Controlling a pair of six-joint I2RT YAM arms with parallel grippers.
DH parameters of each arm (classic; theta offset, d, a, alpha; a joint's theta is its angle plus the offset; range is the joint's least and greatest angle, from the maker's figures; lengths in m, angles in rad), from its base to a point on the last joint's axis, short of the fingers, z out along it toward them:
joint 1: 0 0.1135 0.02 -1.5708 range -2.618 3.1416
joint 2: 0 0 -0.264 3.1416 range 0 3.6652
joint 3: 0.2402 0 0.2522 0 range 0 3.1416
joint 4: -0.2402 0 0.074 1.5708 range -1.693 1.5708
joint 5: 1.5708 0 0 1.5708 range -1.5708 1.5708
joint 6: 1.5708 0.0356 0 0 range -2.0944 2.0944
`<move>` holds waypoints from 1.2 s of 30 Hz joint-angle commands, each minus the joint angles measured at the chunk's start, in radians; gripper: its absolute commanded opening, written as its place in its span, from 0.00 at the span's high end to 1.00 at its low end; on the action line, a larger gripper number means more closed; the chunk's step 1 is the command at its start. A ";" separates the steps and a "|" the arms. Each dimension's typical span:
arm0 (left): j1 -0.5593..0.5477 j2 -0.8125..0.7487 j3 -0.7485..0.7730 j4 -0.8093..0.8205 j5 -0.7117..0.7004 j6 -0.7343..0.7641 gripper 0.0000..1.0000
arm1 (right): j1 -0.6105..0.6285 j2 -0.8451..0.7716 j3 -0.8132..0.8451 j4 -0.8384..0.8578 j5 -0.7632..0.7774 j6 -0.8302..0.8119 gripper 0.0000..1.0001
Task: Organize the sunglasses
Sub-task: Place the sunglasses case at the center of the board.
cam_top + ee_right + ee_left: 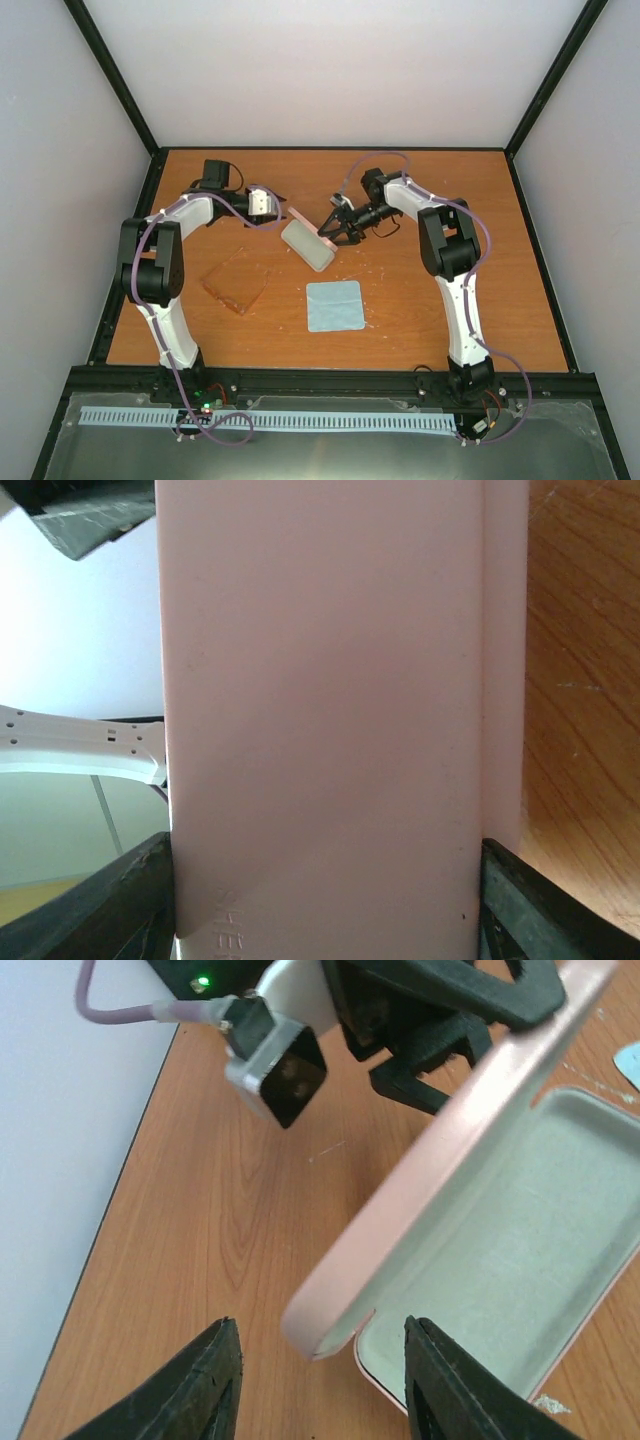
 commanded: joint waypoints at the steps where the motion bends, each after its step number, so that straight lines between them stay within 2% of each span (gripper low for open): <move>1: 0.002 0.016 -0.006 -0.021 0.025 0.224 0.54 | 0.007 -0.065 0.037 -0.019 -0.040 -0.014 0.97; 5: 0.002 0.022 -0.002 -0.024 0.042 0.294 0.52 | 0.017 -0.064 0.043 -0.020 -0.042 -0.013 0.97; 11: -0.002 0.042 0.016 0.013 0.075 0.278 0.45 | 0.034 -0.067 0.039 -0.028 -0.032 -0.017 0.97; 20: -0.019 0.081 0.050 0.003 0.059 0.277 0.46 | 0.038 -0.057 0.065 -0.028 -0.022 -0.002 0.97; 30: -0.044 0.109 0.101 -0.044 0.092 0.254 0.79 | 0.038 -0.017 0.118 -0.040 -0.024 -0.005 0.97; 32: -0.044 0.111 0.116 -0.060 0.093 0.233 0.88 | 0.038 -0.014 0.118 -0.041 -0.018 -0.005 0.97; 33: -0.043 0.112 0.123 -0.071 0.091 0.224 0.96 | 0.037 -0.011 0.118 -0.041 -0.012 -0.005 0.97; 36: -0.044 0.113 0.147 -0.108 0.082 0.175 0.99 | 0.035 0.003 0.118 -0.039 0.013 0.002 0.95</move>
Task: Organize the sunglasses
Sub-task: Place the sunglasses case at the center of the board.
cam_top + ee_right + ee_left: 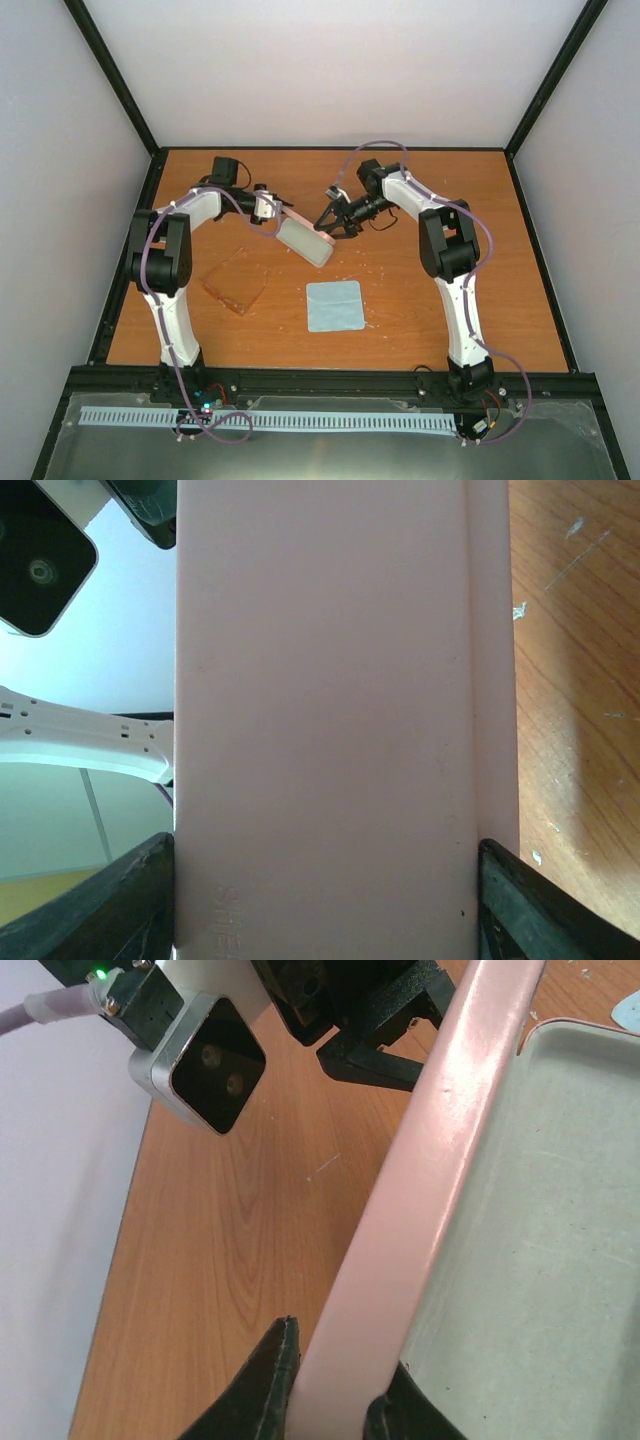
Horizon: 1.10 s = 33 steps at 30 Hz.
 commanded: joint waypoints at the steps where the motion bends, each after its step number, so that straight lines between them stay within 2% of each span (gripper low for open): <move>1: -0.016 0.015 0.069 -0.085 0.032 -0.077 0.99 | 0.010 0.024 0.031 0.022 0.007 0.007 0.90; 3: -0.016 0.014 0.076 -0.106 0.022 -0.120 0.99 | 0.001 0.033 0.033 0.039 0.015 0.026 0.85; 4: -0.016 0.013 0.079 -0.115 0.018 -0.142 0.99 | -0.005 0.031 0.033 0.052 0.027 0.044 0.75; 5: -0.015 0.013 0.080 -0.125 0.013 -0.166 0.99 | -0.012 0.027 0.029 0.074 0.047 0.063 0.54; 6: -0.016 0.014 0.083 -0.135 0.010 -0.193 0.99 | -0.020 0.023 0.030 0.092 0.062 0.079 0.13; 7: -0.016 0.015 0.086 -0.142 0.006 -0.222 0.99 | -0.031 0.017 0.029 0.109 0.091 0.098 0.02; 13: -0.018 0.033 0.125 -0.073 -0.068 -0.490 0.99 | -0.145 -0.128 -0.087 0.243 0.466 0.255 0.00; 17: -0.044 0.063 0.173 0.019 -0.230 -0.694 0.99 | -0.241 -0.300 -0.226 0.366 0.749 0.365 0.00; 19: -0.060 0.078 0.196 0.043 -0.312 -0.760 0.99 | -0.248 -0.345 -0.245 0.377 0.829 0.375 0.00; 22: -0.079 0.093 0.228 0.060 -0.396 -0.846 0.99 | -0.248 -0.358 -0.244 0.374 0.877 0.387 0.00; 25: -0.104 0.093 0.234 0.051 -0.469 -0.869 0.99 | -0.247 -0.368 -0.269 0.404 0.898 0.410 0.00; 33: -0.158 0.101 0.223 0.014 -0.511 -0.877 0.99 | -0.248 -0.337 -0.286 0.432 0.846 0.428 0.00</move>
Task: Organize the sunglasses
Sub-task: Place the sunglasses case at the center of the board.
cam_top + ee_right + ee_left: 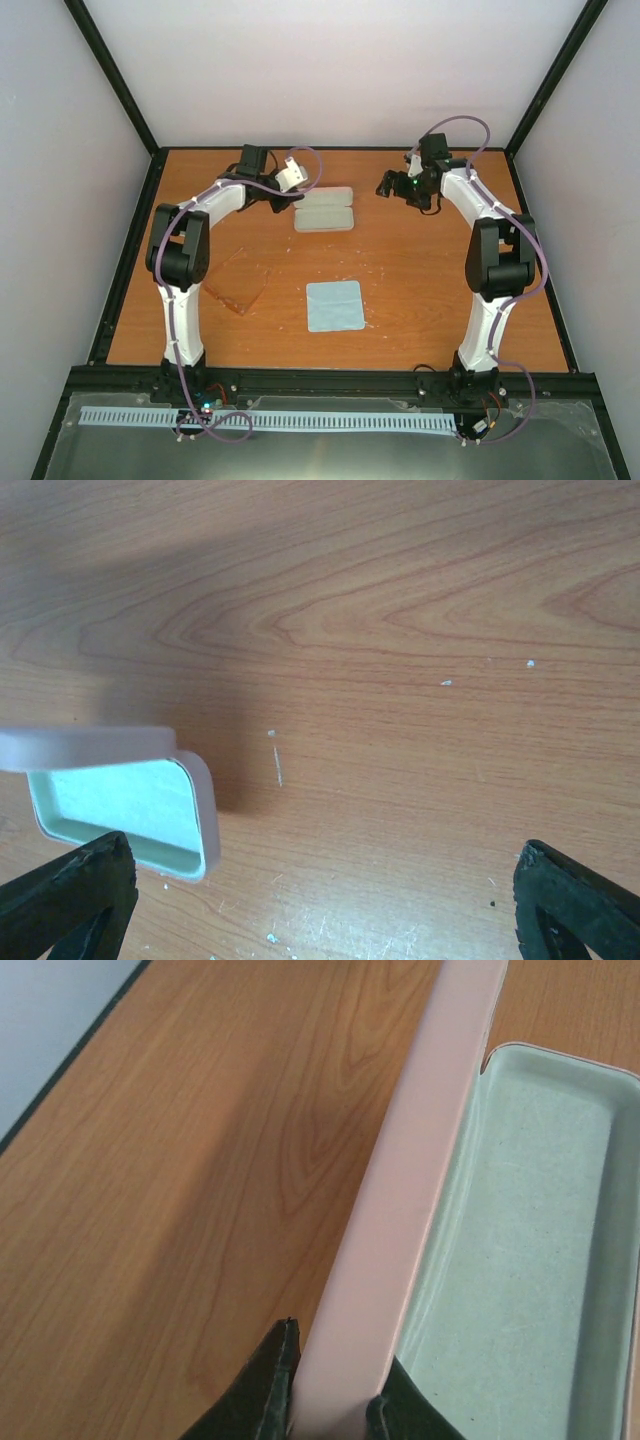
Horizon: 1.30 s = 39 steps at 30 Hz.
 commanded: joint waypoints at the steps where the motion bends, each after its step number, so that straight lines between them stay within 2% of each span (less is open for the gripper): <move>1: -0.034 0.001 0.023 -0.021 -0.016 -0.043 0.99 | -0.001 0.016 -0.006 0.032 0.004 0.019 0.00; 8: -0.078 -0.014 -0.004 -0.016 -0.040 -0.056 0.99 | 0.000 0.001 -0.032 0.034 0.009 0.011 0.00; 21: -0.176 -0.060 -0.130 0.027 -0.149 -0.212 0.99 | -0.001 -0.111 -0.199 0.077 0.077 0.025 0.00; 32: -0.179 -0.091 -0.171 0.201 -0.317 -0.210 0.99 | -0.001 -0.165 -0.250 0.094 0.115 0.028 0.00; 39: -0.179 -0.100 -0.191 0.320 -0.320 -0.177 0.99 | -0.001 -0.171 -0.256 0.101 0.114 0.025 0.00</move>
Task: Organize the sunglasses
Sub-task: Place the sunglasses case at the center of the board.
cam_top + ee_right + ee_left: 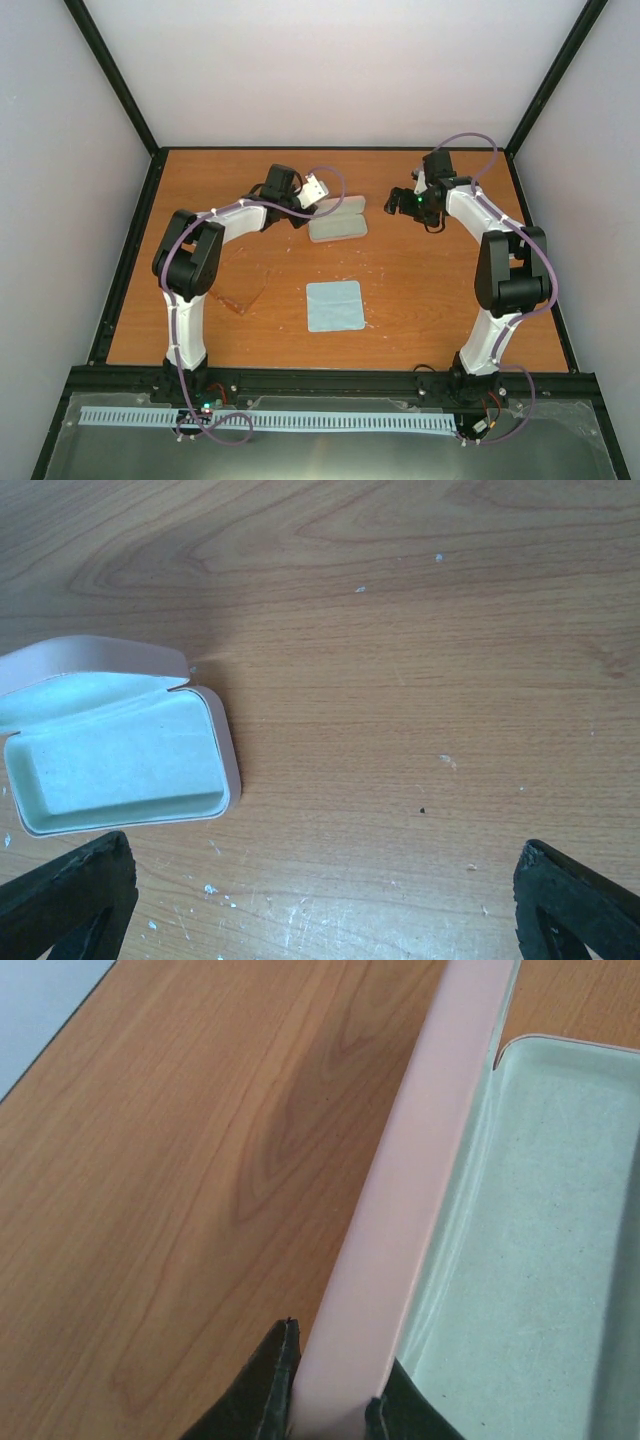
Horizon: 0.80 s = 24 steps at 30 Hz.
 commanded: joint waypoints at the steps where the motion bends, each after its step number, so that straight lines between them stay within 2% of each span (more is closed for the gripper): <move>1: -0.005 -0.051 -0.002 0.103 0.001 0.025 0.99 | -0.001 -0.031 -0.013 0.023 0.012 0.001 0.00; 4: -0.005 -0.065 -0.036 0.130 0.046 0.047 0.98 | -0.001 -0.033 -0.021 0.027 0.005 0.000 0.00; 8: -0.004 -0.069 -0.049 0.137 0.072 0.072 0.87 | -0.001 -0.031 -0.030 0.042 -0.022 -0.001 0.00; 16: -0.005 -0.063 -0.051 0.136 0.097 0.104 0.74 | -0.001 -0.016 -0.029 0.042 -0.067 -0.015 0.00; 24: -0.005 -0.078 -0.047 0.148 0.044 0.072 0.70 | -0.001 -0.005 -0.012 0.024 -0.098 -0.050 0.00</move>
